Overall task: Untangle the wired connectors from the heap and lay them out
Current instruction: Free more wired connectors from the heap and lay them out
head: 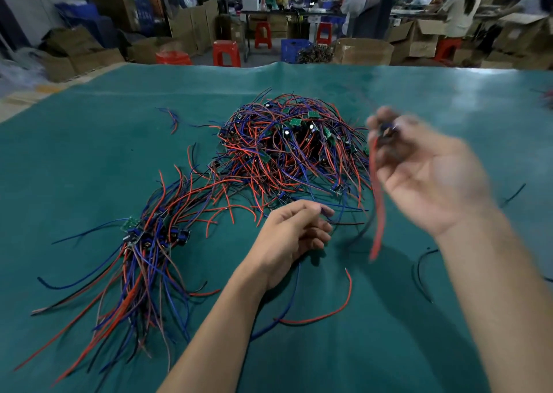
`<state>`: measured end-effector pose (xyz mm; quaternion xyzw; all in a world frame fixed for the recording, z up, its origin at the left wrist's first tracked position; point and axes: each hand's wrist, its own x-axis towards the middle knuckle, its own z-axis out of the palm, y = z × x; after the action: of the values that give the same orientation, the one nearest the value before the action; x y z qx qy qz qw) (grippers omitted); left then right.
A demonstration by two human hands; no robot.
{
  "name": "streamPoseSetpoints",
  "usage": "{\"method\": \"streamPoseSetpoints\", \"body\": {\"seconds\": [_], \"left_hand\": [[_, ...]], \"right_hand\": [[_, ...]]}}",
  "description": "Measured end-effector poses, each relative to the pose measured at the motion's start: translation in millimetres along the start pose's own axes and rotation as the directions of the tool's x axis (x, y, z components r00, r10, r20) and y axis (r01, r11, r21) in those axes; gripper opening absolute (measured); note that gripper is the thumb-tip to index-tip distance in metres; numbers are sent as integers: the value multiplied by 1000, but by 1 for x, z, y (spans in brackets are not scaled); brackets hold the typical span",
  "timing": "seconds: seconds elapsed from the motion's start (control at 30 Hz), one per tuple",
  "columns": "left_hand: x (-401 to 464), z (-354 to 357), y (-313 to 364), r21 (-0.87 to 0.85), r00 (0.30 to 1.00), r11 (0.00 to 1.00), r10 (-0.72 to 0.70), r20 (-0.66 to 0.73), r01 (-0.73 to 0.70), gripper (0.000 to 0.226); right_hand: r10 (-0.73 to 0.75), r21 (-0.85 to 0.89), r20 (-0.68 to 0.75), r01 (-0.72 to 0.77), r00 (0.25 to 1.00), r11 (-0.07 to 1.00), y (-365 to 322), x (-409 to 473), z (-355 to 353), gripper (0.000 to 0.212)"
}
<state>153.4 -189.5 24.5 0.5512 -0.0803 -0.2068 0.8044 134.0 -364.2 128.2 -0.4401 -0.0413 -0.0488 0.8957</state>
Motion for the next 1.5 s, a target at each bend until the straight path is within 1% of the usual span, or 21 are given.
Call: {"method": "streamPoseSetpoints", "body": {"seconds": [0.07, 0.13, 0.2, 0.3, 0.4, 0.53, 0.63, 0.7, 0.73, 0.8, 0.83, 0.93, 1.07, 1.1, 1.17, 1.3, 1.37, 1.43, 1.47, 1.5], "left_hand": [[0, 0, 3, -40, 1000, 999, -14, 1, 14, 33], [0, 0, 5, -34, 999, 999, -35, 42, 36, 44], [0, -2, 3, -12, 997, 1000, -27, 71, 28, 45], [-1, -4, -2, 10, 996, 1000, 27, 90, -28, 30], [-1, -6, -4, 44, 993, 998, 39, 113, -44, 19], [-1, -6, -5, 52, 988, 998, 28, 152, -36, 22], [0, -6, -7, 104, 996, 994, 36, 85, -45, 24], [1, -5, -8, 116, 997, 992, 53, 49, -59, 22], [0, -5, -7, 116, 997, 991, 60, 38, -65, 21], [0, -4, -6, 130, 997, 989, 71, 25, -73, 24], [-1, -4, -7, 144, 997, 987, 71, 24, -74, 25], [-1, -3, -6, 177, 999, 983, 53, 15, -54, 22], [-1, -4, -7, 230, 999, 972, 41, 28, -46, 21], [-1, -4, -7, 243, 999, 969, 42, 34, -49, 20], [-2, -3, -7, 270, 998, 961, 43, 49, -55, 21], [-3, -1, -6, 303, 997, 951, 35, 76, -57, 21], [-4, -1, -6, 319, 995, 946, 33, 93, -61, 21], [-4, 0, -6, 331, 994, 941, 28, 109, -62, 21], [-4, 0, -6, 336, 993, 940, 25, 117, -64, 21], [-5, -1, -6, 340, 992, 938, 23, 124, -65, 21]], "right_hand": [[113, -97, -30, -115, 993, 989, 37, -7, -3, 20], [141, -210, -101, -159, 985, 965, 63, -10, -8, 23], [87, -315, -123, -122, 989, 941, 77, -11, -13, 25], [-17, -432, -116, -35, 993, 901, 84, -10, -19, 27], [-27, -432, -162, -46, 986, 901, 87, -11, -26, 23], [-106, -434, -222, -1, 969, 901, 87, -8, -34, 21], [-107, -398, -236, 4, 966, 918, 89, -6, -37, 27], [-91, -422, -259, -27, 962, 906, 90, -6, -37, 32], [-75, -442, -260, -50, 963, 896, 89, -6, -37, 29], [-21, -453, -207, -77, 978, 888, 88, -5, -37, 9], [5, -451, -172, -83, 985, 889, 87, -6, -39, 5], [22, -494, -125, -81, 992, 866, 84, -5, -41, 9], [-81, -598, -187, -48, 979, 800, 83, -1, -50, 11], [-139, -656, -192, -22, 971, 755, 83, 1, -54, 11], [-274, -784, -179, 31, 945, 620, 82, 4, -62, 12], [-503, -916, -135, 86, 853, 392, 75, 7, -74, 16], [-581, -930, -156, 78, 799, 358, 69, 8, -80, 12], [-641, -932, -197, 61, 742, 357, 65, 10, -88, 15], [-661, -928, -227, 47, 715, 370, 63, 11, -91, 15], [-673, -907, -276, 45, 686, 418, 62, 11, -94, 14]]}}
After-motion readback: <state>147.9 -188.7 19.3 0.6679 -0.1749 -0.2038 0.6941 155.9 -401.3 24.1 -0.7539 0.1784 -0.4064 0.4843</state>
